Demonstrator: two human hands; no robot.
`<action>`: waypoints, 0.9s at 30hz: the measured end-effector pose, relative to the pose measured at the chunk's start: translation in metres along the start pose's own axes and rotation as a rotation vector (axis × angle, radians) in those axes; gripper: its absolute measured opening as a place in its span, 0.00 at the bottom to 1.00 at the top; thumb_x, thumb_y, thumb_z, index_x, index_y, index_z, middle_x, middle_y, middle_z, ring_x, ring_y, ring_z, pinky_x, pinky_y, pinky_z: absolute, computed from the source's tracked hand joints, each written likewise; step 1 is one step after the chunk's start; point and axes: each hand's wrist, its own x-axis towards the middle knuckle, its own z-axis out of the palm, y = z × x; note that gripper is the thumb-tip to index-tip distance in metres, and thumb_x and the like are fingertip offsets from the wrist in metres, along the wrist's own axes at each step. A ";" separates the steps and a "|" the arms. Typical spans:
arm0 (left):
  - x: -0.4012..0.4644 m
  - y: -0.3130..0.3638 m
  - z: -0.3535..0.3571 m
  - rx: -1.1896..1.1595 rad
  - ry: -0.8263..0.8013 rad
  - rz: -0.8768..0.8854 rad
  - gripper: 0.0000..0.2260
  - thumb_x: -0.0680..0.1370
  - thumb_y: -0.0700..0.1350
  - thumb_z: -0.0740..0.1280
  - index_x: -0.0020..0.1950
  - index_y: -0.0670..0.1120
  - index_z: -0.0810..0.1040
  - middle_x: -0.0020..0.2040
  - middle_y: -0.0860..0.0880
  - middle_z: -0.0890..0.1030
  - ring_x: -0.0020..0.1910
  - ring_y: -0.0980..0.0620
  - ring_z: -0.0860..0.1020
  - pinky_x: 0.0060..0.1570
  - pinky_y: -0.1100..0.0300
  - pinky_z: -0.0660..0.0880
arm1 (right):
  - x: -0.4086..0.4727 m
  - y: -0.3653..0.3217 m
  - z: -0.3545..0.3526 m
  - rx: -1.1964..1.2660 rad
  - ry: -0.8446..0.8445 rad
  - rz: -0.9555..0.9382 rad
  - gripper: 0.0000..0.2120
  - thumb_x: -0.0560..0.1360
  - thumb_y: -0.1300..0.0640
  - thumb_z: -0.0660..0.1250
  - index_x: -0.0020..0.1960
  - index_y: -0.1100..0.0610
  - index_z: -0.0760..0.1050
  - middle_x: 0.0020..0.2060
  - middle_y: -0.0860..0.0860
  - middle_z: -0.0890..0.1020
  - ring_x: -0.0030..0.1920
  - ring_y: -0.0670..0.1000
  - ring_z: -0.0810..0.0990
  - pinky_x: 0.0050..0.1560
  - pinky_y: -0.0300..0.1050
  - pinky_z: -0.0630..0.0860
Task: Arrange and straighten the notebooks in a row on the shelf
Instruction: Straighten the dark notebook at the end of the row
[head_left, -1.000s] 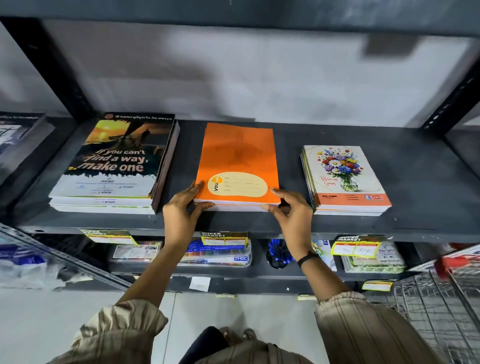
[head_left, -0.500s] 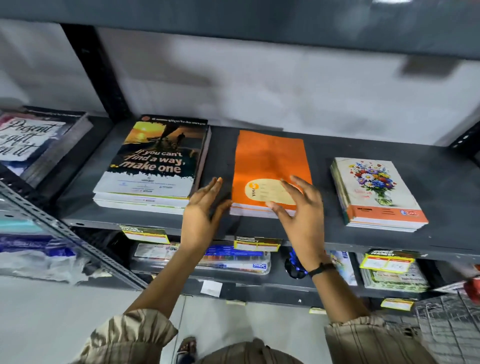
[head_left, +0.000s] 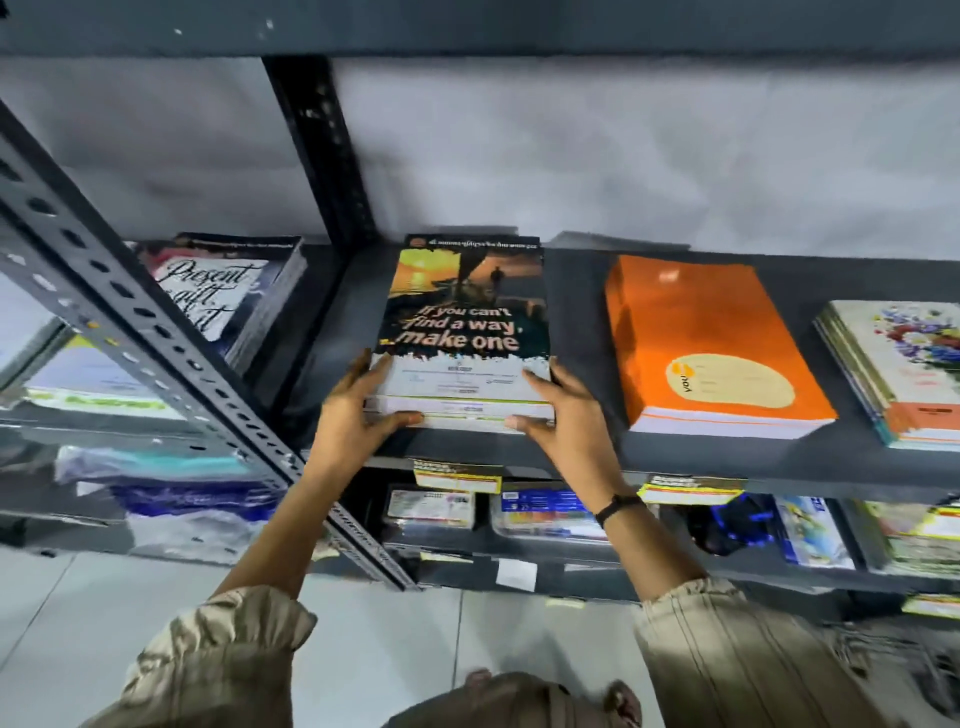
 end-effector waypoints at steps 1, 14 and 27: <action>0.002 -0.004 0.000 -0.023 -0.003 0.006 0.33 0.64 0.42 0.78 0.67 0.42 0.72 0.72 0.39 0.67 0.72 0.45 0.65 0.58 0.82 0.59 | -0.001 0.000 0.003 0.013 0.029 0.007 0.28 0.68 0.52 0.74 0.67 0.54 0.72 0.72 0.57 0.68 0.72 0.51 0.65 0.66 0.25 0.54; 0.005 -0.015 -0.004 -0.170 -0.005 0.004 0.31 0.63 0.41 0.78 0.65 0.44 0.75 0.72 0.43 0.69 0.68 0.58 0.65 0.60 0.81 0.60 | -0.018 0.001 0.017 0.212 0.225 0.048 0.22 0.67 0.60 0.75 0.61 0.58 0.78 0.66 0.55 0.74 0.65 0.45 0.71 0.58 0.16 0.63; 0.000 -0.011 -0.003 -0.238 0.002 -0.062 0.31 0.64 0.40 0.77 0.66 0.46 0.74 0.71 0.44 0.71 0.67 0.60 0.65 0.71 0.61 0.62 | -0.021 0.002 0.024 0.274 0.324 0.062 0.21 0.67 0.62 0.75 0.59 0.57 0.79 0.59 0.56 0.80 0.60 0.48 0.77 0.58 0.29 0.73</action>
